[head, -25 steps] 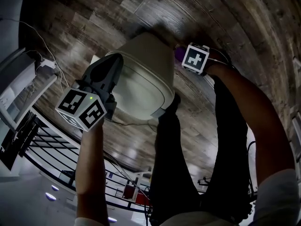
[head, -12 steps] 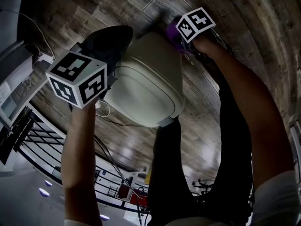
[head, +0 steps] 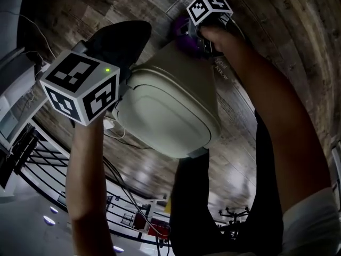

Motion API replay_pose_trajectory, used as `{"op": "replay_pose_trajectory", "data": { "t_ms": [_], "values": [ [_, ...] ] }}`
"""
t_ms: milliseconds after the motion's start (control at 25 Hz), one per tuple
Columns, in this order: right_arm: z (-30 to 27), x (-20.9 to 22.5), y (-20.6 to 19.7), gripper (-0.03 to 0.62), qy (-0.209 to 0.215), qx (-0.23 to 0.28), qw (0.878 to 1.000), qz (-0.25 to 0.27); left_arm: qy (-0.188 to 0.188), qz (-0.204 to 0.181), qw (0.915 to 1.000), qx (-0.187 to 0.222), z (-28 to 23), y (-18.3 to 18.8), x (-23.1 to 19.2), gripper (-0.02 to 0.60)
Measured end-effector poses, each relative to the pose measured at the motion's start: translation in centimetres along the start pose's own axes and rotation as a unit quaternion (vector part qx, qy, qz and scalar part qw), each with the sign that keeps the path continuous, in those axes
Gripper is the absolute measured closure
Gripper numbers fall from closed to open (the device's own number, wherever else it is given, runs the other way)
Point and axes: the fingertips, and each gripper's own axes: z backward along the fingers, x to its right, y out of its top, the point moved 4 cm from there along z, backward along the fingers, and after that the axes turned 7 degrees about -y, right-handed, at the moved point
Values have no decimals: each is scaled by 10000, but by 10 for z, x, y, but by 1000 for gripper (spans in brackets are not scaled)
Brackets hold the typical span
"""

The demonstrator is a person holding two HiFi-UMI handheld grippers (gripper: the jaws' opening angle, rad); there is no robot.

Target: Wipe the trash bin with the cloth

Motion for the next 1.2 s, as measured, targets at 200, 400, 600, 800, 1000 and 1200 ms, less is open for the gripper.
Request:
{"op": "replay_pose_trajectory", "data": {
  "t_ms": [200,400,600,800,1000,1200],
  "values": [
    [-27,-6,10,505,-13,-276,9995,160,-42,-24,10000,-45,-2,-8,-8,577],
    [-47,9,-6,505,-174,-547,9982,193,-272,-50,9989,-366,-10,-21,-6,577],
    [-52,19,-5,505,-120,-577,9982,65,-462,-78,9971,-597,-18,-24,-8,577],
    [-53,30,-13,505,-135,-618,9980,-63,-605,-215,9946,-817,-25,-25,-2,577],
    [-50,51,-23,505,-259,-725,9970,-114,-762,-302,9915,-1013,-37,-21,2,577],
    [-40,74,-42,505,-432,-820,9955,-175,-816,-387,9902,-1067,-42,-13,8,577]
  ]
}}
